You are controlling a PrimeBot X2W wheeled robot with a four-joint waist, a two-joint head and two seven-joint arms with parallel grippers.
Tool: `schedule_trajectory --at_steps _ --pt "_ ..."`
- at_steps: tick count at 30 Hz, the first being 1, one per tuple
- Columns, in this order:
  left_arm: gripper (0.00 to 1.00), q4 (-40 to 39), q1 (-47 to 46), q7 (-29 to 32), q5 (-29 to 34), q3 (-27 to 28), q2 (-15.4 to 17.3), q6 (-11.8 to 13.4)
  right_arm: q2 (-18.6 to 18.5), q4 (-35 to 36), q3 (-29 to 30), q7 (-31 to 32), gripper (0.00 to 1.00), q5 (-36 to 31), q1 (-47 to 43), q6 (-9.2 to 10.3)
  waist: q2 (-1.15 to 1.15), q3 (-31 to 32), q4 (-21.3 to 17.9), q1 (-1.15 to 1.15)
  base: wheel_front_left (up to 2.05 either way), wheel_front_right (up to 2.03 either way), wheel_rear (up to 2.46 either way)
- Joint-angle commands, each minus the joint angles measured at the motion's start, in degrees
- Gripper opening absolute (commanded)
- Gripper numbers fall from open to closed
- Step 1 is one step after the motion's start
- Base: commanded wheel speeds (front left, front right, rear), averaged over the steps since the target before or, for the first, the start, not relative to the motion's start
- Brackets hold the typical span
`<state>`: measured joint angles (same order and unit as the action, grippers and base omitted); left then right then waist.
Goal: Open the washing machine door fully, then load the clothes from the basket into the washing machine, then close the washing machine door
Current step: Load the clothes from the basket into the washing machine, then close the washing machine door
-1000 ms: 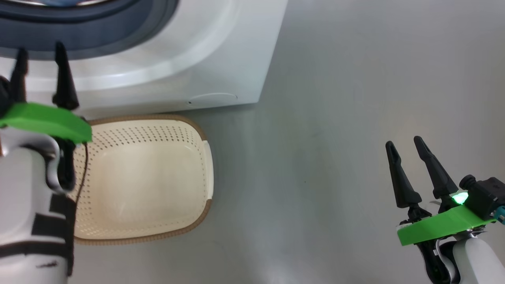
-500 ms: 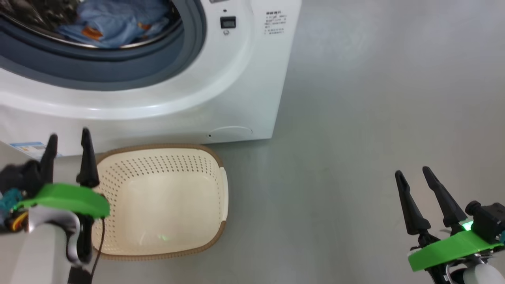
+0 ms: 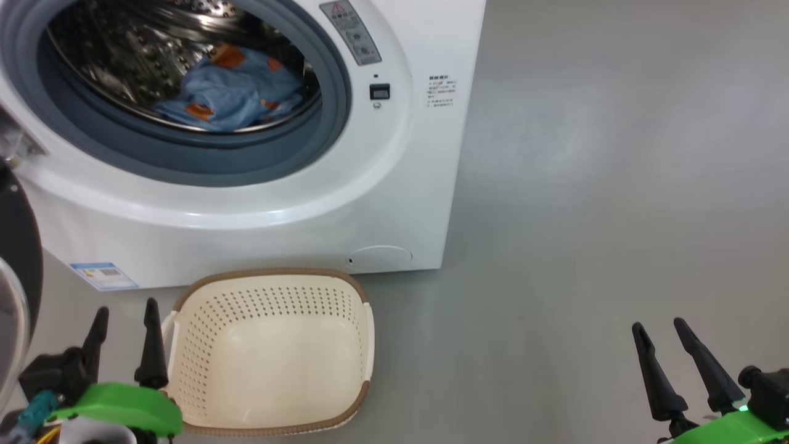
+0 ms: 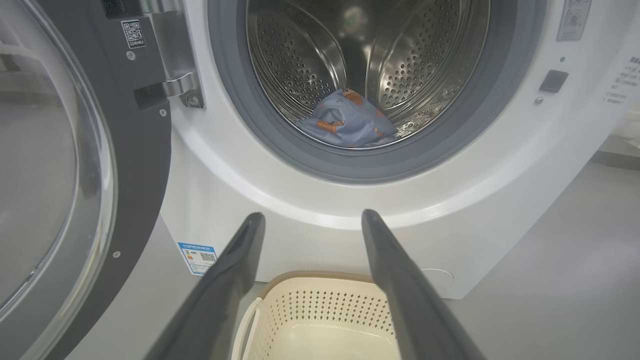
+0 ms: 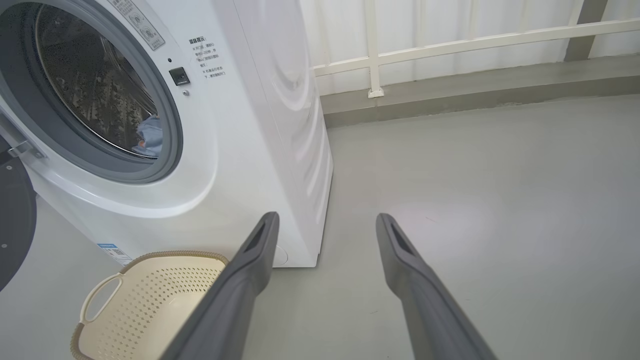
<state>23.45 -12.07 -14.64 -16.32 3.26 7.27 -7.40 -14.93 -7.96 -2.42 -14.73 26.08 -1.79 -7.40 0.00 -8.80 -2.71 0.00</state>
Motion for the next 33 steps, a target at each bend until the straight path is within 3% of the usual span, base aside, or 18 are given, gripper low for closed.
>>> schedule_trajectory --at_steps 1,17,33 --pt "1.0 -2.26 0.91 -0.36 0.43 2.27 1.3 -0.09 -1.46 1.19 -0.53 -0.27 1.0 0.92 -1.05 -0.09 0.0 1.96 0.62 0.0 0.0 0.0 0.0" --pt "1.0 -10.74 10.41 -0.36 1.33 5.06 0.16 -0.09 -1.02 2.07 1.15 -0.27 1.0 1.05 -4.92 -0.09 0.0 4.01 1.17 0.0 0.0 0.0 0.0" --pt "1.0 -12.26 11.2 -0.36 1.19 4.44 -0.16 -0.09 -0.89 2.08 1.42 -0.27 1.0 1.0 -5.29 -0.09 0.0 4.79 1.35 0.0 0.0 0.0 0.0"
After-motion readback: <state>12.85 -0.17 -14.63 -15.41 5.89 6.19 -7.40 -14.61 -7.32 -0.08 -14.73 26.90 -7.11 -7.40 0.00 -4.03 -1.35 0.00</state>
